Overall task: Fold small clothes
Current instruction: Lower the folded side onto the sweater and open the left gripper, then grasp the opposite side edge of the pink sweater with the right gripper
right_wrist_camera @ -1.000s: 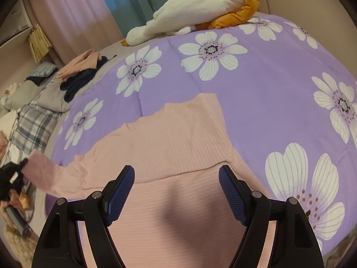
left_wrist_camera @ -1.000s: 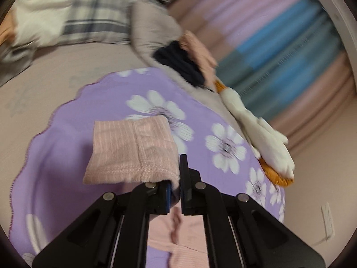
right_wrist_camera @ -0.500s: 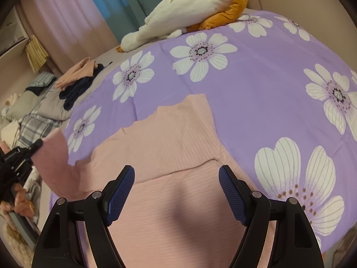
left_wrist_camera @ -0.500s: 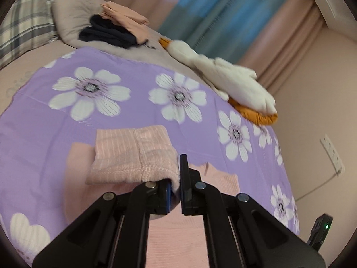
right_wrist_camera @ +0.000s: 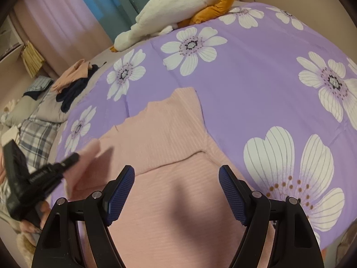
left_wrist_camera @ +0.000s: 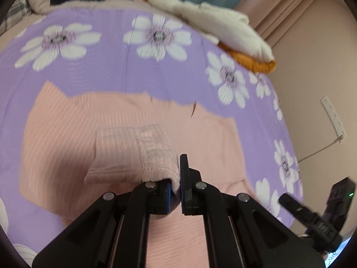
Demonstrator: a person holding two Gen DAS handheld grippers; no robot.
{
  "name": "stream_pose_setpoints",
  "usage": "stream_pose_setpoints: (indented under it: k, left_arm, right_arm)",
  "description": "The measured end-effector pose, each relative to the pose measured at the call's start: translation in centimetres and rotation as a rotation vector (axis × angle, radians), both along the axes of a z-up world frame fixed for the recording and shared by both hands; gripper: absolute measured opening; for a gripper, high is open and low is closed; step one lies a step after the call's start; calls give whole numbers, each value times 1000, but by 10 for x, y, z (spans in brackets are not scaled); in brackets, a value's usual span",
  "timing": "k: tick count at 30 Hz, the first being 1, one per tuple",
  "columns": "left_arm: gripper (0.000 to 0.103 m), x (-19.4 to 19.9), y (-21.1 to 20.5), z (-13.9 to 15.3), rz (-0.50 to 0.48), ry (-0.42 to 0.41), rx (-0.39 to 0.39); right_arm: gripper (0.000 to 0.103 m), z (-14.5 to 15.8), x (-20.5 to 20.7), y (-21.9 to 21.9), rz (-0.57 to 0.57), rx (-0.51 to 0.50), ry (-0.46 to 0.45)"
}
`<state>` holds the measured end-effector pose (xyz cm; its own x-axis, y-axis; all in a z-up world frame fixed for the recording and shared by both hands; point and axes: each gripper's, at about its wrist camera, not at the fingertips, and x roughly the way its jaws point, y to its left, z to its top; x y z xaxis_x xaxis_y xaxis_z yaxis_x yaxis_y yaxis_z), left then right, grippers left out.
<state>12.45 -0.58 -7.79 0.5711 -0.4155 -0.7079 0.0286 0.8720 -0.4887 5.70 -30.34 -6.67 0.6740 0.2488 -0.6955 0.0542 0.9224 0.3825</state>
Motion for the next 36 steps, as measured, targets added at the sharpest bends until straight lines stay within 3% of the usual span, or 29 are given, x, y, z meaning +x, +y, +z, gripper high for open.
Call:
stream_pose_setpoints:
  k: [8, 15, 17, 19, 22, 27, 32, 36]
  left_arm:
    - [4, -5, -7, -51, 0, 150, 2]
    - [9, -8, -6, -58, 5, 154, -10]
    - [20, -12, -4, -56, -6, 159, -24]
    - [43, -18, 2, -48, -8, 158, -53]
    - [62, -35, 21, -31, 11, 129, -93]
    - [63, -65, 71, -13, 126, 101, -81]
    - [61, -88, 118, -11, 295, 140, 24]
    - [51, -101, 144, -16, 385, 171, 54]
  right_arm:
    - [77, -4, -5, -10, -7, 8, 12]
    - [77, -8, -5, -14, -7, 16, 24]
    - [77, -9, -4, -13, -6, 14, 30]
    - [77, -10, -4, -11, 2, 12, 34]
    - [77, -9, -3, -6, 22, 0, 37]
    - [77, -5, 5, 11, 73, -31, 35]
    - [77, 5, 16, 52, 173, -101, 8]
    - [77, 7, 27, 99, 293, -149, 7]
